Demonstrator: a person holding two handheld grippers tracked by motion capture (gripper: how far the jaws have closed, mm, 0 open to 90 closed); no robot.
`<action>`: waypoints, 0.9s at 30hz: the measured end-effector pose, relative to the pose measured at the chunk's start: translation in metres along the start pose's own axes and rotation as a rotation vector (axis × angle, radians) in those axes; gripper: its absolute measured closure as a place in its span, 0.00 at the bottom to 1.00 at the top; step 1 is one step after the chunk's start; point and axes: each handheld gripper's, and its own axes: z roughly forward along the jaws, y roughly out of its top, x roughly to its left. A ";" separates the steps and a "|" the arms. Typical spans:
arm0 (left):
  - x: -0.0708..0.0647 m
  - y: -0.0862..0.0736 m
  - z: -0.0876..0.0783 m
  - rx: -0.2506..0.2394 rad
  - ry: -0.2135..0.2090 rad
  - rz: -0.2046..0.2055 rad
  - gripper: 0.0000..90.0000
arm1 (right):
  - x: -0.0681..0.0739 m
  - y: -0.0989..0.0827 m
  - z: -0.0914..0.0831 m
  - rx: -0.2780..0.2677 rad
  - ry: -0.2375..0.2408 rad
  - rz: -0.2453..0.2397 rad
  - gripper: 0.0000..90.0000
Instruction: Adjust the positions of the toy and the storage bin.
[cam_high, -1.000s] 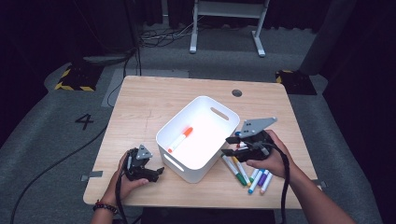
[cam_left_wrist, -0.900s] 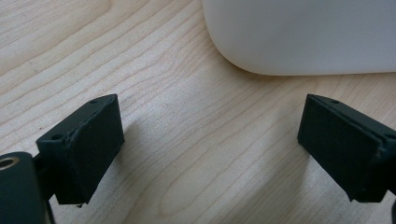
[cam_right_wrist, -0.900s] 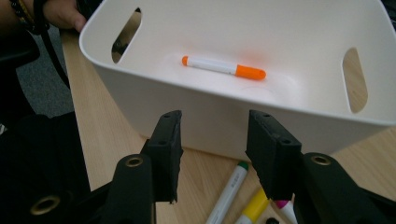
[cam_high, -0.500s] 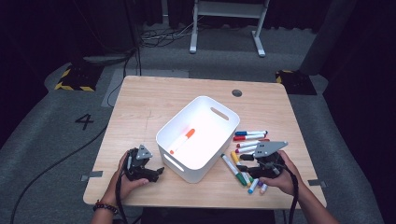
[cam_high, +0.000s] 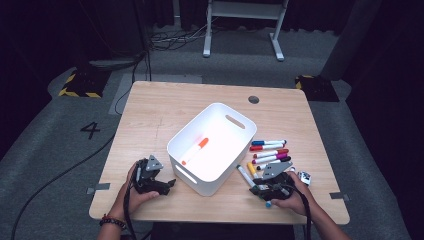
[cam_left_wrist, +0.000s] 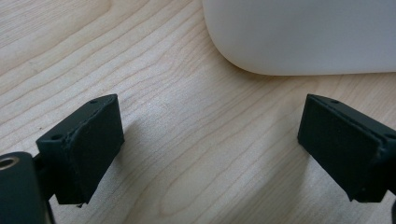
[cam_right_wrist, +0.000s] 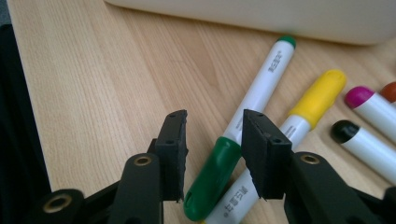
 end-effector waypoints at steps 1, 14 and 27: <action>0.000 0.000 0.000 0.000 0.000 0.000 0.08 | 0.000 -0.001 0.001 0.008 0.000 0.008 0.71; 0.000 0.000 0.000 0.000 0.000 0.000 0.08 | 0.004 -0.005 0.013 0.056 -0.026 0.085 0.73; 0.000 0.000 0.000 0.000 -0.001 0.004 0.08 | 0.012 -0.004 0.013 0.049 -0.078 0.117 0.83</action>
